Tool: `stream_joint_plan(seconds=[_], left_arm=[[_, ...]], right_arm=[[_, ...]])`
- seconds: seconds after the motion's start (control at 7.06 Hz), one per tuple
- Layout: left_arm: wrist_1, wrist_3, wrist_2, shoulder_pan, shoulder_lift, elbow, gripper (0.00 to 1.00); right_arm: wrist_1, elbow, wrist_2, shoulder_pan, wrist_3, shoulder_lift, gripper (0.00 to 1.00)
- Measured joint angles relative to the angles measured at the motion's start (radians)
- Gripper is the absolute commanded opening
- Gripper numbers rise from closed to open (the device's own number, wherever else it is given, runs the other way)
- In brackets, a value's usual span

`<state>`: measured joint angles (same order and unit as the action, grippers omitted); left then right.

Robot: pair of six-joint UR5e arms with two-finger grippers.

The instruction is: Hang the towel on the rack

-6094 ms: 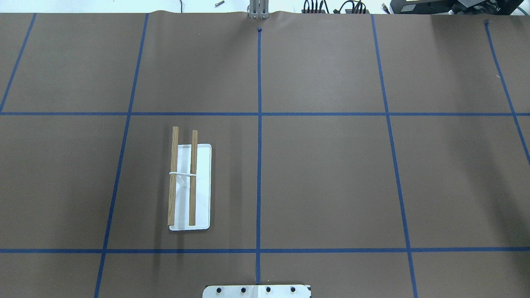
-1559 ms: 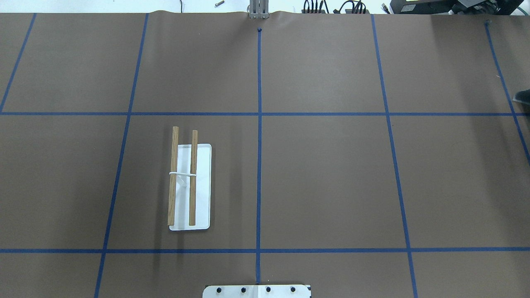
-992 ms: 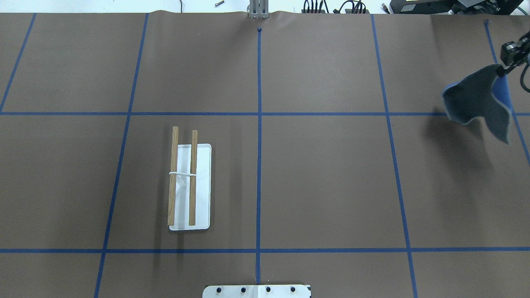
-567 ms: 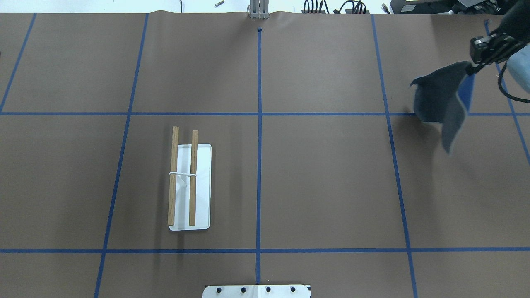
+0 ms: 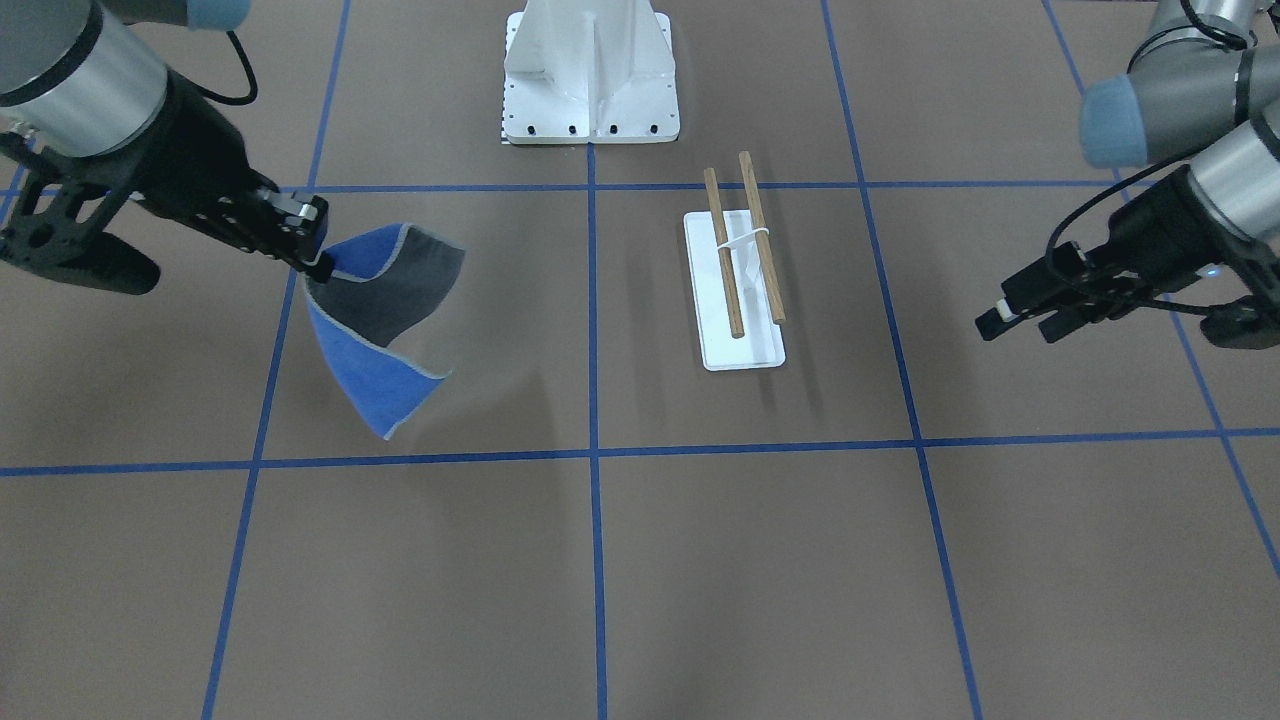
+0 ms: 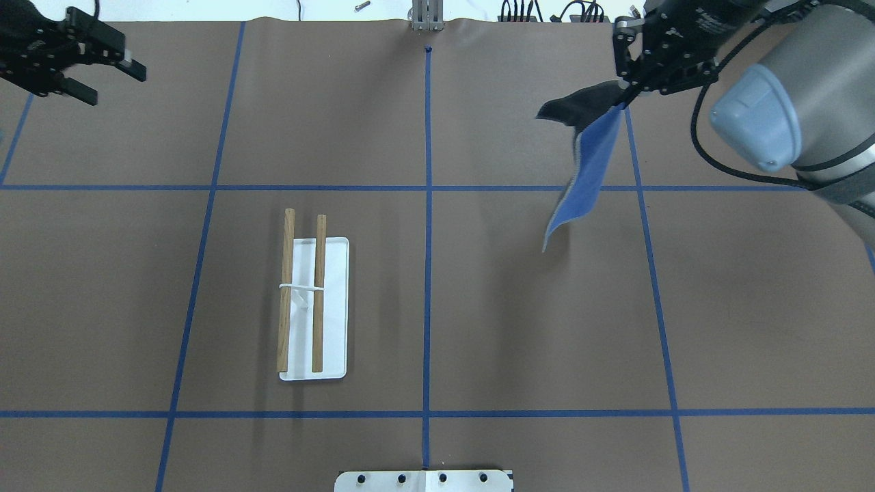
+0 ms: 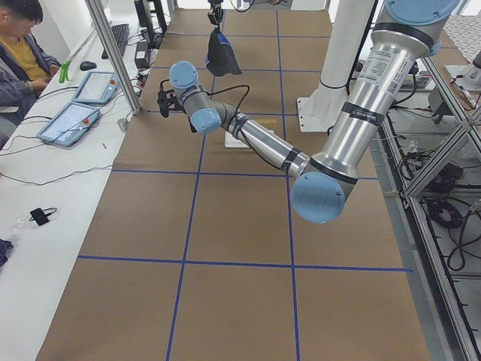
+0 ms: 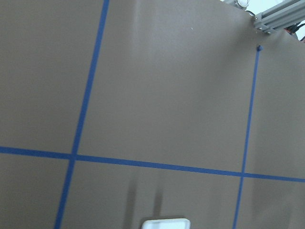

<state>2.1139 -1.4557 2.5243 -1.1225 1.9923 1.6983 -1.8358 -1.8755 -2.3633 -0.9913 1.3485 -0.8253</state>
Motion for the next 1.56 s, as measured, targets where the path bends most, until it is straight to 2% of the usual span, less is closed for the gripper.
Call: stream_joint_plan(seconds=[0.14, 0.28, 0.57, 0.71, 0.99, 1.13, 1.28, 1.42, 1.56], left_arm=[[0.099, -0.247, -0.009, 0.049, 0.02, -0.002, 0.98], [0.185, -0.499, -0.057, 0.105, 0.049, -0.004, 0.98], [0.282, -0.887, -0.245, 0.223, 0.113, -0.006, 0.98], [0.297, -1.009, -0.298, 0.249, 0.131, -0.007, 0.98], [0.303, -1.143, -0.341, 0.264, 0.147, -0.007, 0.97], [0.305, -1.172, -0.347, 0.271, 0.15, -0.006, 0.9], [0.315, -1.198, -0.349, 0.278, 0.15, -0.006, 0.7], [0.329, -1.213, -0.349, 0.285, 0.148, -0.006, 0.3], [0.336, -1.222, -0.349, 0.293, 0.145, -0.007, 0.0]], right_arm=[[0.066, 0.023, 0.061, 0.045, 0.15, 0.04, 0.0], [0.127, 0.068, 0.123, 0.085, 0.297, 0.094, 0.0], [0.17, 0.121, 0.24, 0.145, 0.5, 0.18, 0.0], [0.183, 0.126, 0.292, 0.165, 0.575, 0.202, 0.0], [0.193, 0.128, 0.355, 0.188, 0.658, 0.229, 0.0], [0.194, 0.127, 0.369, 0.19, 0.669, 0.233, 0.0], [0.194, 0.125, 0.378, 0.191, 0.675, 0.236, 0.0], [0.195, 0.121, 0.383, 0.191, 0.678, 0.239, 0.0], [0.195, 0.12, 0.385, 0.191, 0.679, 0.24, 0.0]])
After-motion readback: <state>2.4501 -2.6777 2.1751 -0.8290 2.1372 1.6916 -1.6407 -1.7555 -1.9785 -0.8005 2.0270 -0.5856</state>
